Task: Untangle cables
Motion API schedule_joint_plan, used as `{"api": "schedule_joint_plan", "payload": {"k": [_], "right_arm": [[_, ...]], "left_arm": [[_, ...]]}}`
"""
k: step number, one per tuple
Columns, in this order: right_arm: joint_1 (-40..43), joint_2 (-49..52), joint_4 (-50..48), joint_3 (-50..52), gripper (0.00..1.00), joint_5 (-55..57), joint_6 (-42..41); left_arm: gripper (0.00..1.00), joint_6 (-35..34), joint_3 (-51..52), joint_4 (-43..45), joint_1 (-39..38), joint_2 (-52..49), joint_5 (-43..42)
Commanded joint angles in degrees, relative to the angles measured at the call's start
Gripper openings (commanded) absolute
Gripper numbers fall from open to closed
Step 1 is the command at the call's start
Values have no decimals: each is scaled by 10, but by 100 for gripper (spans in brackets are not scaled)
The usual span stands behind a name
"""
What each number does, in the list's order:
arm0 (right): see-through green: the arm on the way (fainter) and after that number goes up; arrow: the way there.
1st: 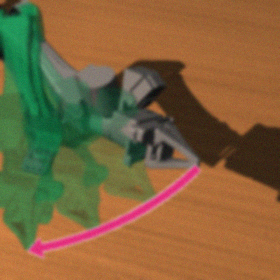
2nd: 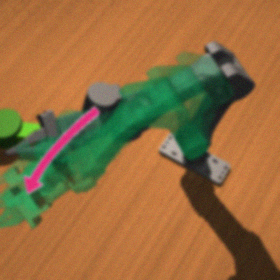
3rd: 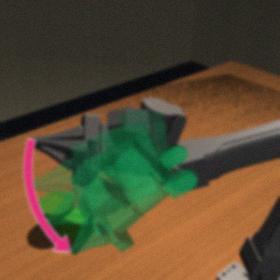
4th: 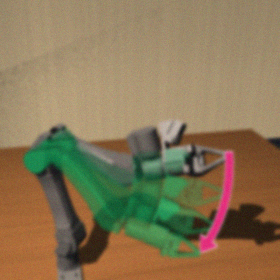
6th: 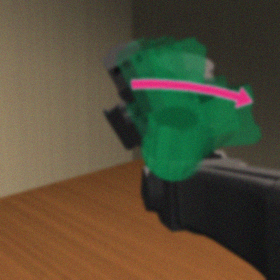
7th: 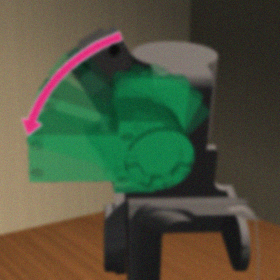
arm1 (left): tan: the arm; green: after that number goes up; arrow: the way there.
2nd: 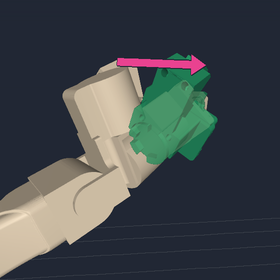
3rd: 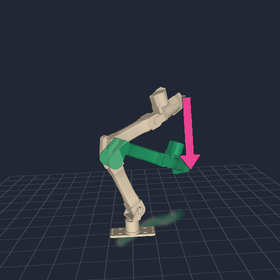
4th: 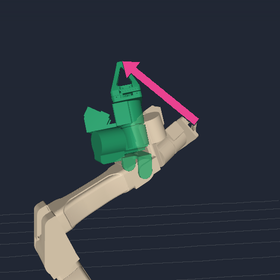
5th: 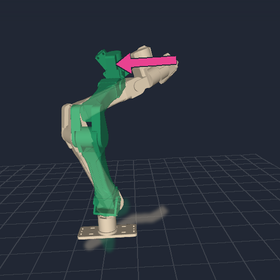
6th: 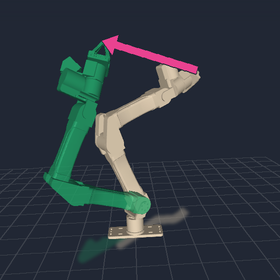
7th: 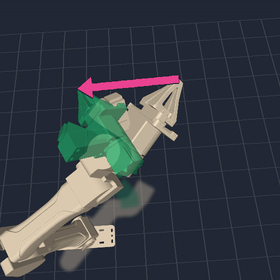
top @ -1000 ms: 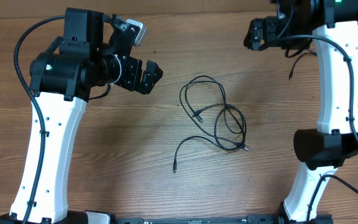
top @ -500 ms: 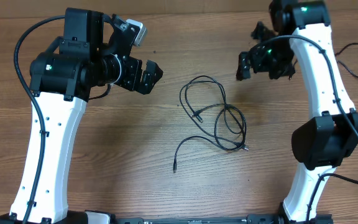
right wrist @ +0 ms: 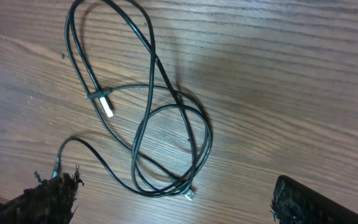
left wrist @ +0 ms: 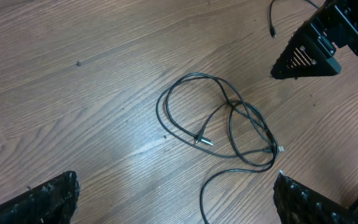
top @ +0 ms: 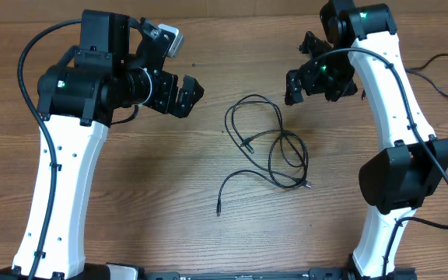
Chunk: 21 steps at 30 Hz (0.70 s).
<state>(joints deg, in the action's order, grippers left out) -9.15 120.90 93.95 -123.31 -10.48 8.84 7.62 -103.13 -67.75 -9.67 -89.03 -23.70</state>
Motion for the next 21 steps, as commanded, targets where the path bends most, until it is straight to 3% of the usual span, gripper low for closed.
{"api": "schedule_joint_plan", "payload": {"k": [1, 15, 21], "right_arm": [[-2, -13, -2, 3, 100, 3, 45], [-2, -13, -39, 5, 100, -35, 46], [-3, -49, -113, 89, 100, -38, 47]], "left_arm": [[100, -1, -9, 1, -1, 9, 4], [100, -1, -9, 1, -1, 9, 4], [100, -1, -9, 1, -1, 9, 4]]}}
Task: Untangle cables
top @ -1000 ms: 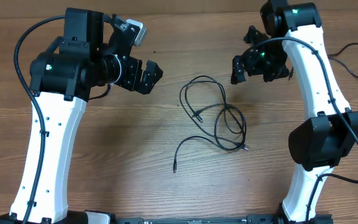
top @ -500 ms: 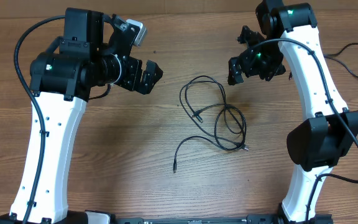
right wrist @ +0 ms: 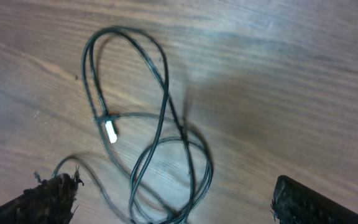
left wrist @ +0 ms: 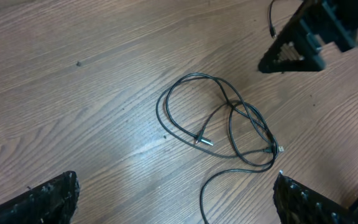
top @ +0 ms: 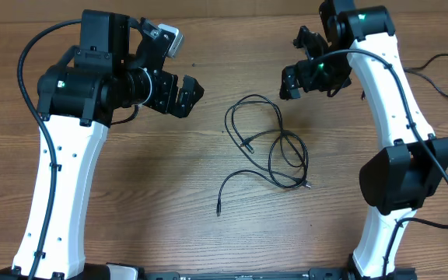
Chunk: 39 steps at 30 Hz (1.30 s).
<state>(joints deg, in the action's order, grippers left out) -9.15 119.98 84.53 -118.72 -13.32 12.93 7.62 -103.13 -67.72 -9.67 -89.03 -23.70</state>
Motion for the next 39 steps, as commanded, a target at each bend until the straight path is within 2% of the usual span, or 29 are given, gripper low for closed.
{"api": "schedule_joint_plan", "payload": {"k": [1, 6, 9, 39], "right_arm": [[-5, -53, -37, 71, 100, -9, 5], [-9, -129, -135, 206, 100, -9, 4], [-8, -158, -163, 246, 100, -9, 4], [-8, -160, -183, 279, 100, -10, 6]], "left_arm": [[100, -1, -9, 0, -1, 9, 4], [100, -1, -9, 0, -1, 9, 4], [100, -1, -9, 0, -1, 9, 4], [100, -1, -9, 0, -1, 9, 4]]}}
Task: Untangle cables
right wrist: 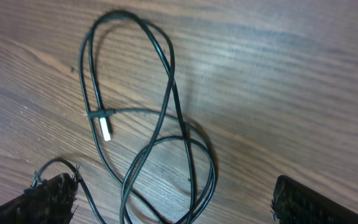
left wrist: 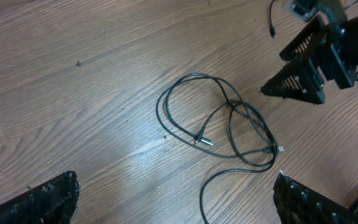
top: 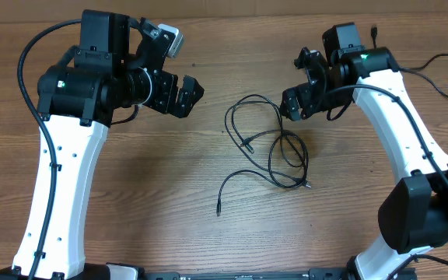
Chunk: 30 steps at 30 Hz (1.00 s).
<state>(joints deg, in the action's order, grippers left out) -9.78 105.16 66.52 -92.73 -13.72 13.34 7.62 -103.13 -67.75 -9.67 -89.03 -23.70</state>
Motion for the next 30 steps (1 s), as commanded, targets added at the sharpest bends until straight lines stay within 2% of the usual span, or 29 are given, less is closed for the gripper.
{"api": "schedule_joint_plan", "payload": {"k": [1, 13, 23, 26, 29, 30], "right_arm": [[-2, -12, -5, 31, 100, -6, 2], [-2, -12, -90, 151, 100, -62, 2], [-2, -12, -137, 212, 100, -83, 2], [-2, -12, -141, 212, 92, -87, 2], [-2, -12, -146, 213, 66, -87, 2], [-2, -12, -147, 213, 54, -89, 2]], "left_arm": [[100, -1, -9, 1, -1, 9, 4], [100, -1, -9, 1, -1, 9, 4], [100, -1, -9, 1, -1, 9, 4], [100, -1, -9, 1, -1, 9, 4], [100, -1, -9, 1, -1, 9, 4], [100, -1, -9, 1, -1, 9, 4]]}}
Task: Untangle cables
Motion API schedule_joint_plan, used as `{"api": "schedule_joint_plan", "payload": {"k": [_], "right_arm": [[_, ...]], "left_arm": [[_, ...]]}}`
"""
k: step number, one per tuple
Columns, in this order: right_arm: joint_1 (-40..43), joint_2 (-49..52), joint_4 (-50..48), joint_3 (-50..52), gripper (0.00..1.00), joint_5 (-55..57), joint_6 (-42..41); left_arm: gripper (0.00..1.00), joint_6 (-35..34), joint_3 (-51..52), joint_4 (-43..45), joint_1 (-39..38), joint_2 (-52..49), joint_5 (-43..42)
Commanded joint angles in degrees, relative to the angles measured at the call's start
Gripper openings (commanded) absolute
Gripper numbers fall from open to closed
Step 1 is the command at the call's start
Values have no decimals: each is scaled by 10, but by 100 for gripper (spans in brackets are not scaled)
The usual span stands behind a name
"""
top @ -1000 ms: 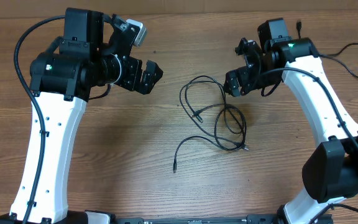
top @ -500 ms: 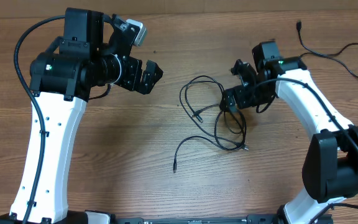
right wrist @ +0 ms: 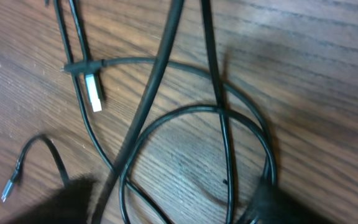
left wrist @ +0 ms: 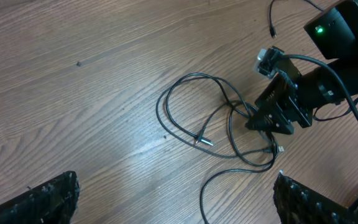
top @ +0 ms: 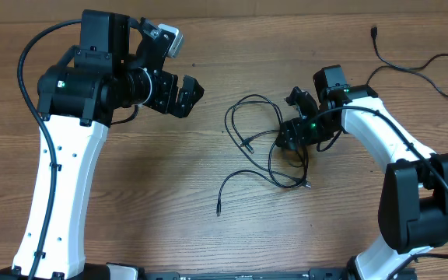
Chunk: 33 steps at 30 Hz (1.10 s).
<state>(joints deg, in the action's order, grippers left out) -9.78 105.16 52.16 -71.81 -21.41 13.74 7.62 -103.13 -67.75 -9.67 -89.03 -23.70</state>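
Observation:
A thin black cable [top: 249, 98] lies tangled in overlapping loops on the wooden table. Its silver plug [right wrist: 93, 93] rests inside the left loop, and one loose end [top: 218, 208] trails toward the front. My right gripper [top: 292, 140] is low over the right side of the tangle, seen from across in the left wrist view as right gripper [left wrist: 267, 119]. In its own view the right gripper [right wrist: 173, 205] is open, its blurred fingers straddling crossing strands. My left gripper [top: 187, 93] hangs high at the left, open and holding nothing.
A second dark cable [top: 414, 68] runs off the back right corner of the table, with its plug end [top: 374, 32] near the far edge. The wooden table [top: 154, 179] carries nothing else around the tangle.
My right gripper has come down and toward the front, from above the back right of the tangle to just over its right loops. The left arm and the cable have not moved.
My right gripper was high at the back right, open, looking down on the whole tangle. It then stood nearer the cable, and now sits low over the right loops. The left gripper stayed open and still; the cable kept its shape.

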Motion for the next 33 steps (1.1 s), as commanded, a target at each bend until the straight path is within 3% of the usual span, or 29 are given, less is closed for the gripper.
{"api": "schedule_joint_plan", "payload": {"k": [1, 9, 22, 33], "right_arm": [[-2, -12, -5, 3, 48, -12, -2], [-2, -12, -5, 3, 4, -12, -2], [0, -12, 24, -23, 4, -57, -19], [2, -12, 185, -243, 4, -25, -19]], "left_arm": [[100, -1, -9, 1, -1, 9, 4], [100, -1, -9, 1, -1, 9, 4], [100, -1, -9, 1, -1, 9, 4], [100, -1, -9, 1, -1, 9, 4]]}}
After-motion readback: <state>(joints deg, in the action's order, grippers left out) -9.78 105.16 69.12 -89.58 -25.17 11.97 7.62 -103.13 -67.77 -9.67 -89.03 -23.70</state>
